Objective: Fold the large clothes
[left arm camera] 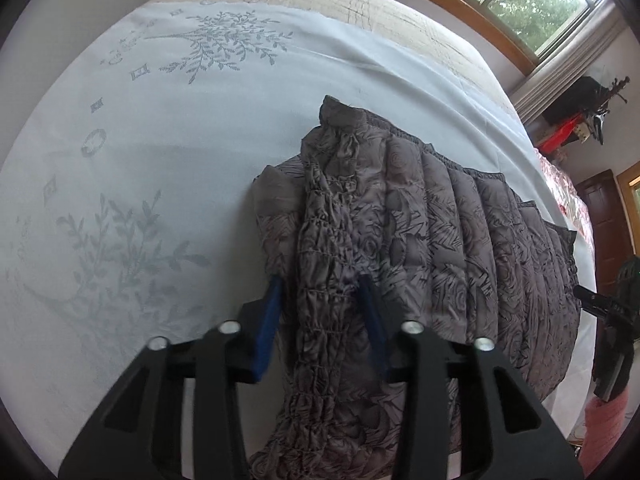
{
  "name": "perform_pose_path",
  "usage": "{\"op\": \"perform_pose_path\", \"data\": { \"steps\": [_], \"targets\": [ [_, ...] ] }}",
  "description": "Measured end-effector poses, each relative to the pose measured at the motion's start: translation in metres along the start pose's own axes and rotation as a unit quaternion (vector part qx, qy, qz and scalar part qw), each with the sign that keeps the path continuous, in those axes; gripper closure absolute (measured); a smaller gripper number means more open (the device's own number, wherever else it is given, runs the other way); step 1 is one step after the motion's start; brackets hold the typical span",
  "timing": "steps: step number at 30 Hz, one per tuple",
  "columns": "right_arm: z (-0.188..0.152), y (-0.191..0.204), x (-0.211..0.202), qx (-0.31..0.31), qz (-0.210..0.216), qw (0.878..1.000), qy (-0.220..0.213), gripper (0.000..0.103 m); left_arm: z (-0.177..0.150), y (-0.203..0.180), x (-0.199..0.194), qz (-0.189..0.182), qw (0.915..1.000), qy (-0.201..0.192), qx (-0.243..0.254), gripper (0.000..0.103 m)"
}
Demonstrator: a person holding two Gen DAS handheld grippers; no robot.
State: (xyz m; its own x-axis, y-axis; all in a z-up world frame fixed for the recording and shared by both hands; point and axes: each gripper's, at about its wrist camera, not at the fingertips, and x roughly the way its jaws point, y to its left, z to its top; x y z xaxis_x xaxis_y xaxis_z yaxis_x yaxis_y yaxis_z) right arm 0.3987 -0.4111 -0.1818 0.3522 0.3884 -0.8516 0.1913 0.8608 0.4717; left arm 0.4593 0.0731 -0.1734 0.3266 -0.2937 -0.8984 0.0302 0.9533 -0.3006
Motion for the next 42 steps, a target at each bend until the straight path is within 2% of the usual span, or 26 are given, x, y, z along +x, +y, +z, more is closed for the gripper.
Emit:
{"op": "perform_pose_path", "data": {
  "steps": [3, 7, 10, 14, 17, 23, 28, 36, 38, 40, 42],
  "targets": [
    [0.001, 0.007, 0.002, -0.008, -0.020, 1.000, -0.010, 0.064, -0.004, -0.007, -0.004, 0.011, 0.9998, -0.010, 0.009, 0.087],
    [0.000, 0.013, -0.005, -0.026, -0.038, 0.999, -0.024, 0.083, -0.008, -0.019, -0.012, 0.032, 0.9987, -0.032, 0.025, 0.092],
    [0.001, 0.016, -0.015, -0.033, -0.031, 0.998, -0.038, 0.087, -0.009, -0.021, -0.022, 0.030, 0.9981, -0.051, 0.016, 0.094],
    [0.003, 0.025, -0.032, -0.040, -0.029, 0.996, -0.069, 0.088, -0.011, -0.022, -0.033, 0.029, 0.9968, -0.074, 0.013, 0.095],
    [0.003, 0.025, -0.033, -0.038, -0.035, 0.996, -0.076, 0.088, -0.013, -0.022, -0.033, 0.033, 0.9965, -0.076, 0.011, 0.096],
    [-0.002, 0.003, -0.011, -0.002, -0.043, 0.998, -0.053, 0.088, -0.017, -0.013, -0.014, 0.043, 0.9973, -0.059, 0.006, 0.095],
    [-0.009, -0.012, 0.013, 0.018, -0.041, 0.998, -0.043, 0.086, -0.021, -0.009, 0.014, 0.063, 0.9971, -0.034, 0.023, 0.092],
    [-0.017, 0.002, 0.022, -0.004, -0.097, 0.994, -0.058, 0.084, -0.026, -0.021, 0.030, 0.103, 0.9930, -0.036, 0.045, 0.089],
    [-0.018, 0.003, 0.018, -0.002, -0.103, 0.993, -0.062, 0.082, -0.024, -0.019, 0.028, 0.099, 0.9940, -0.031, 0.036, 0.089],
    [-0.021, 0.005, 0.007, -0.001, -0.116, 0.991, -0.069, 0.073, -0.020, -0.016, 0.020, 0.095, 0.9948, -0.026, 0.027, 0.086],
    [-0.028, 0.015, -0.010, -0.017, -0.134, 0.987, -0.083, 0.073, -0.017, -0.012, 0.005, 0.082, 0.9960, -0.032, 0.019, 0.081]
  ]
}}
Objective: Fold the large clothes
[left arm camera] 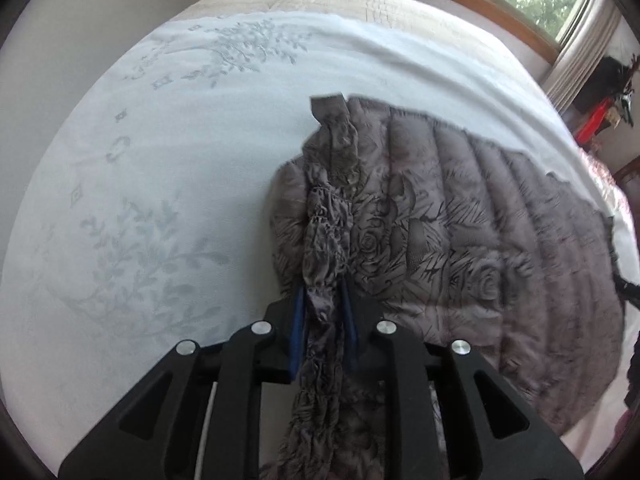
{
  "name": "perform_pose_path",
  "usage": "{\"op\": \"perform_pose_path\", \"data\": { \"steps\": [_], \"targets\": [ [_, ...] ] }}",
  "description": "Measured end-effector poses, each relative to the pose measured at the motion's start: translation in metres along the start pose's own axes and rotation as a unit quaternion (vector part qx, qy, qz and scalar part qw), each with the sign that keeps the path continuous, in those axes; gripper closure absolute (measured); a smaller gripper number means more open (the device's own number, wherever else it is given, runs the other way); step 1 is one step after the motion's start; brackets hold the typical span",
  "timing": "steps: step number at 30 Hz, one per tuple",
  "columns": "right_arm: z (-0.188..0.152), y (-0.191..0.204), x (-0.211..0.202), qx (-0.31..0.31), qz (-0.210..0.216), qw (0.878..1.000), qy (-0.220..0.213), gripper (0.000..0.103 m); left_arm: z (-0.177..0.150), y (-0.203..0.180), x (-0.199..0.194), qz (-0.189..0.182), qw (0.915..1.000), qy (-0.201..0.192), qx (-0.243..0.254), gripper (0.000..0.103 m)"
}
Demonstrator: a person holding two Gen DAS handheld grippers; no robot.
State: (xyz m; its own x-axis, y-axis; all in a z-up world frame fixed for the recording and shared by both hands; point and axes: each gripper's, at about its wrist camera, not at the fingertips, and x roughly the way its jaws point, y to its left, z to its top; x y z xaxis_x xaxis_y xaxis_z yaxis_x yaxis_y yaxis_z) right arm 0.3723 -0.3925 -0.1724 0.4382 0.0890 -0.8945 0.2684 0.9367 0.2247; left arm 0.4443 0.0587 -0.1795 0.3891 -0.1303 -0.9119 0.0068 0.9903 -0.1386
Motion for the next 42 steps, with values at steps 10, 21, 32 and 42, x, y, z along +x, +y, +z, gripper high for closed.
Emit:
{"op": "perform_pose_path", "data": {
  "steps": [10, 21, 32, 42],
  "targets": [
    [-0.017, 0.059, -0.047, -0.064, -0.004, 0.997, -0.046, 0.072, -0.008, -0.043, -0.064, 0.005, 0.9975, -0.061, 0.036, 0.080],
    [-0.031, 0.086, -0.012, -0.075, -0.036, 0.995, -0.060, 0.072, -0.022, -0.116, -0.011, 0.011, 0.9958, -0.048, 0.077, 0.078],
    [-0.049, 0.086, 0.019, -0.075, -0.068, 0.991, -0.084, 0.072, -0.036, -0.120, 0.002, 0.016, 0.9936, -0.062, 0.093, 0.079],
    [-0.061, 0.088, 0.026, -0.079, -0.084, 0.986, -0.120, 0.072, -0.039, -0.118, 0.005, 0.003, 0.9926, -0.076, 0.095, 0.079]
  ]
}}
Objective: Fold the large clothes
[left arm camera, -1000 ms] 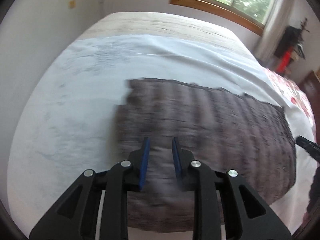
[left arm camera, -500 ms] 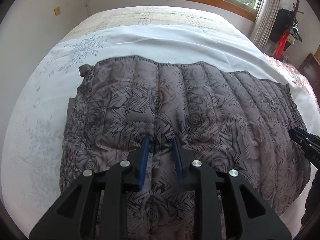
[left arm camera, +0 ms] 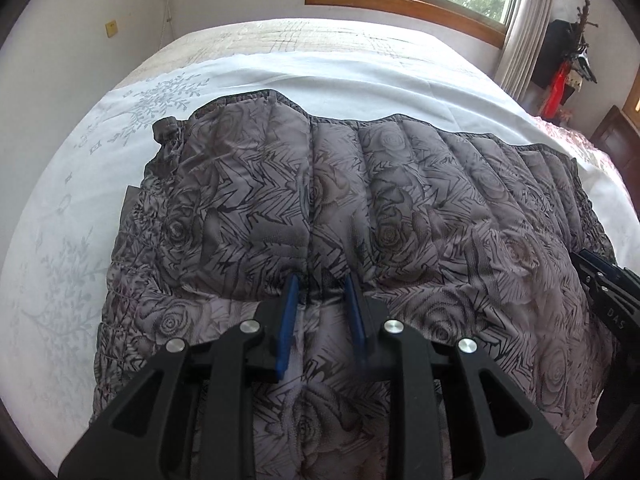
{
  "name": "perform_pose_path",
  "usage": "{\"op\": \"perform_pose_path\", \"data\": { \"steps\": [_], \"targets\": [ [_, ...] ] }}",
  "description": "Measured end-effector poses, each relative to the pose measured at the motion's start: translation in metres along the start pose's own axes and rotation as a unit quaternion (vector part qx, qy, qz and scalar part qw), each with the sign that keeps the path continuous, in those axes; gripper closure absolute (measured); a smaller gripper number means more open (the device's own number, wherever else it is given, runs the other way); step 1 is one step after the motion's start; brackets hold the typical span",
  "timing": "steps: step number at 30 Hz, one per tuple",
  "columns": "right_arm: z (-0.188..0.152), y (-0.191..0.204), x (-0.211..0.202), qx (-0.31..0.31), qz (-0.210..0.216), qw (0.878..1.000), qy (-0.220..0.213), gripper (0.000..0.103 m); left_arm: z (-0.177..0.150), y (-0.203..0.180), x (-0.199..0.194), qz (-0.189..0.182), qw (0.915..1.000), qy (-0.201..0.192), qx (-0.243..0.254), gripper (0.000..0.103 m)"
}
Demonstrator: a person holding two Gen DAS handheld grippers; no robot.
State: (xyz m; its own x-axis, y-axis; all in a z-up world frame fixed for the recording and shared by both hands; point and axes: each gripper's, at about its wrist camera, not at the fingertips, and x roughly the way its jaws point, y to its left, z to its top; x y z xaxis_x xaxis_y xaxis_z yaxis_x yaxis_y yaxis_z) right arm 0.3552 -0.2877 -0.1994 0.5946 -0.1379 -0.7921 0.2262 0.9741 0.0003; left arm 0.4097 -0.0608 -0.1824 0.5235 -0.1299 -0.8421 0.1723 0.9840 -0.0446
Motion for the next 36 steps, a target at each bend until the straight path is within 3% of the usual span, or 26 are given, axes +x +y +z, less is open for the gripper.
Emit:
{"op": "perform_pose_path", "data": {
  "steps": [14, 23, 27, 33, 36],
  "targets": [
    [-0.008, 0.003, -0.002, 0.001, -0.003, 1.000, -0.014, 0.072, -0.006, 0.001, -0.001, -0.004, 1.0000, -0.008, 0.000, 0.079],
    [0.000, 0.007, -0.007, -0.020, -0.012, 1.000, -0.002, 0.072, 0.004, 0.008, 0.001, -0.019, 0.9997, 0.014, -0.006, 0.079],
    [0.010, 0.000, -0.017, -0.019, 0.009, 1.000, 0.009, 0.072, 0.008, 0.010, -0.002, -0.019, 0.9996, 0.022, 0.002, 0.079],
    [0.021, -0.019, -0.041, -0.006, 0.025, 1.000, -0.001, 0.063, 0.013, 0.028, -0.021, -0.022, 0.9994, 0.020, -0.019, 0.071],
    [0.030, -0.037, -0.056, 0.011, 0.033, 0.999, -0.009, 0.053, 0.017, 0.046, -0.031, -0.012, 0.9993, 0.013, -0.032, 0.063]
  ]
}}
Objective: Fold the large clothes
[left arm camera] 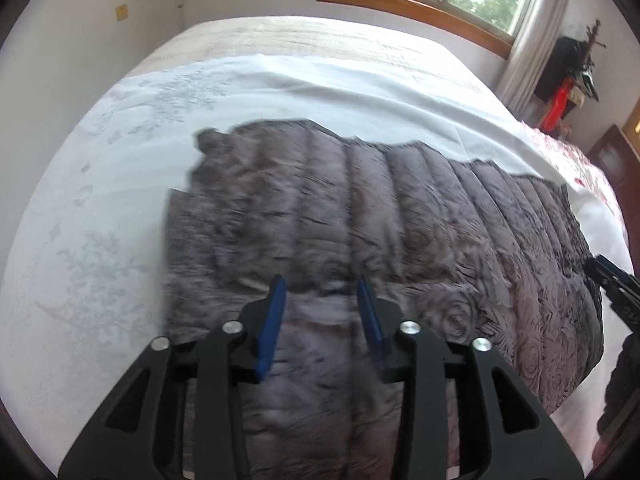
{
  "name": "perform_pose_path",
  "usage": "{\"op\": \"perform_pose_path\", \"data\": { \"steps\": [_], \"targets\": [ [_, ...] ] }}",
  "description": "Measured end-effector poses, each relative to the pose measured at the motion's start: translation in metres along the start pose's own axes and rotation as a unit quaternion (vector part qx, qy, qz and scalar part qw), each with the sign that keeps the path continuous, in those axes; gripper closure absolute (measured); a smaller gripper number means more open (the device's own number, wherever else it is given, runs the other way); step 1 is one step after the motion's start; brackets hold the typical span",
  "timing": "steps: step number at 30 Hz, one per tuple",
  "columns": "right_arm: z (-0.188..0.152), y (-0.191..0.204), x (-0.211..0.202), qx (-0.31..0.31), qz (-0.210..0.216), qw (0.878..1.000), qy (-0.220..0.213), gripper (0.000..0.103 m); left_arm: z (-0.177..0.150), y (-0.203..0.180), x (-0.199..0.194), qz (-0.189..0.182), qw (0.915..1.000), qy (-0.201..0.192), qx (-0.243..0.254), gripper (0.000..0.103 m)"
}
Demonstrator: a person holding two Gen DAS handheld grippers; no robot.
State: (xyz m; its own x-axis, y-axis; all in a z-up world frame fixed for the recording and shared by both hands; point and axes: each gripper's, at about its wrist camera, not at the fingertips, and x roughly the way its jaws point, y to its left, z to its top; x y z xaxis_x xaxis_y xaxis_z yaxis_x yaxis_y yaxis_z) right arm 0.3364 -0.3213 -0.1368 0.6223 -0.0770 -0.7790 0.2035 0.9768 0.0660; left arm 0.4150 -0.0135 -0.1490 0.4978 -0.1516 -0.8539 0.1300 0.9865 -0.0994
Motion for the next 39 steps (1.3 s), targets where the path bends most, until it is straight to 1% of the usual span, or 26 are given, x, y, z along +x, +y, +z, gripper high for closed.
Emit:
{"op": "perform_pose_path", "data": {
  "steps": [2, 4, 5, 8, 9, 13, 15, 18, 20, 23, 26, 29, 35, 38, 39],
  "targets": [
    [0.004, -0.011, -0.006, 0.010, 0.003, 1.000, -0.002, 0.046, 0.001, 0.009, -0.009, 0.008, 0.9999, -0.008, -0.006, 0.061],
    [0.009, -0.026, -0.011, 0.031, 0.017, 0.999, 0.004, 0.034, 0.004, 0.024, -0.018, 0.015, 0.9997, -0.017, -0.014, 0.052],
    [0.009, -0.033, -0.012, 0.042, 0.023, 0.999, 0.007, 0.033, 0.006, 0.032, -0.020, 0.015, 0.9996, -0.019, -0.018, 0.045],
    [0.014, -0.056, -0.010, 0.070, 0.043, 0.996, 0.024, 0.027, 0.011, 0.054, -0.025, 0.027, 0.9990, -0.019, -0.032, 0.041],
    [0.014, -0.064, -0.006, 0.078, 0.055, 0.995, 0.039, 0.026, 0.012, 0.062, -0.024, 0.024, 0.9990, -0.013, -0.036, 0.038],
    [0.010, -0.079, 0.011, 0.102, 0.090, 0.988, 0.078, 0.023, 0.011, 0.085, -0.011, 0.000, 0.9984, 0.020, -0.053, 0.034],
    [0.007, -0.084, 0.020, 0.114, 0.106, 0.983, 0.097, 0.023, 0.010, 0.091, 0.001, -0.021, 0.9968, 0.041, -0.066, 0.033],
    [0.004, -0.087, 0.038, 0.131, 0.135, 0.974, 0.123, 0.023, 0.010, 0.099, 0.015, -0.048, 0.9938, 0.056, -0.083, 0.031],
    [0.001, -0.087, 0.046, 0.136, 0.143, 0.971, 0.134, 0.023, 0.009, 0.102, 0.023, -0.067, 0.9913, 0.064, -0.093, 0.030],
    [-0.001, -0.089, 0.057, 0.143, 0.153, 0.967, 0.148, 0.023, 0.009, 0.103, 0.036, -0.085, 0.9879, 0.074, -0.107, 0.030],
    [-0.003, -0.087, 0.067, 0.143, 0.161, 0.963, 0.159, 0.023, 0.011, 0.106, 0.046, -0.094, 0.9862, 0.077, -0.113, 0.028],
    [-0.004, -0.085, 0.074, 0.146, 0.169, 0.961, 0.164, 0.021, 0.015, 0.111, 0.054, -0.108, 0.9836, 0.077, -0.122, 0.026],
    [0.002, -0.075, 0.081, 0.133, 0.180, 0.961, 0.164, 0.021, 0.019, 0.107, 0.065, -0.135, 0.9790, 0.083, -0.128, 0.026],
    [0.004, -0.067, 0.083, 0.117, 0.181, 0.963, 0.163, 0.026, 0.020, 0.106, 0.069, -0.149, 0.9761, 0.087, -0.132, 0.027],
    [0.004, -0.065, 0.082, 0.115, 0.183, 0.963, 0.162, 0.031, 0.020, 0.105, 0.069, -0.152, 0.9753, 0.088, -0.134, 0.030]
  ]
}}
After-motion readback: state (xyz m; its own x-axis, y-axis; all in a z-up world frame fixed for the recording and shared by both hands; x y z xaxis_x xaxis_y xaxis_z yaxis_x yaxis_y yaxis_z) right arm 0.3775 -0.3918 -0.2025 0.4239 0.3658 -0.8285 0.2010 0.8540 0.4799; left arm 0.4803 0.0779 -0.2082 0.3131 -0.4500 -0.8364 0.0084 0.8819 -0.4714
